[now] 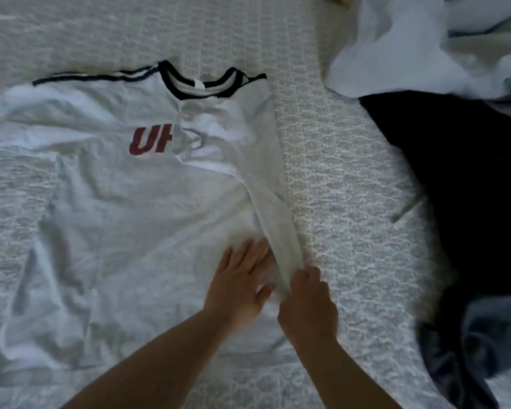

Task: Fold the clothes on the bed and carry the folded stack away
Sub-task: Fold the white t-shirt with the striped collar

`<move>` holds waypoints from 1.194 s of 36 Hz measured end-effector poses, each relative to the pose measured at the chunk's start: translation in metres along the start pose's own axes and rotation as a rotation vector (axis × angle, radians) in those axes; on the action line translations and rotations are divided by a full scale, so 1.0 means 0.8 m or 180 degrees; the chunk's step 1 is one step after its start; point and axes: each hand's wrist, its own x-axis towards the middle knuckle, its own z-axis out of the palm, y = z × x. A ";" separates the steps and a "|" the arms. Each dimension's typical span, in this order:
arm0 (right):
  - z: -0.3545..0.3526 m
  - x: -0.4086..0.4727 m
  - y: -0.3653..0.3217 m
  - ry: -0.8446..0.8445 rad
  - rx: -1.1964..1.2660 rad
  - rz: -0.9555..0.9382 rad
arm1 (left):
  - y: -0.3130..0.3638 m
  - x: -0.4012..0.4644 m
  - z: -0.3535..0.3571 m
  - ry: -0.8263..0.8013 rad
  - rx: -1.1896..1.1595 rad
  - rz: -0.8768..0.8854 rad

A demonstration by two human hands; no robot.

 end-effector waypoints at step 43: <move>0.010 -0.067 0.005 -0.0577 0.1806 0.0655 | 0.016 -0.039 -0.016 -0.0057 -0.2373 -0.3120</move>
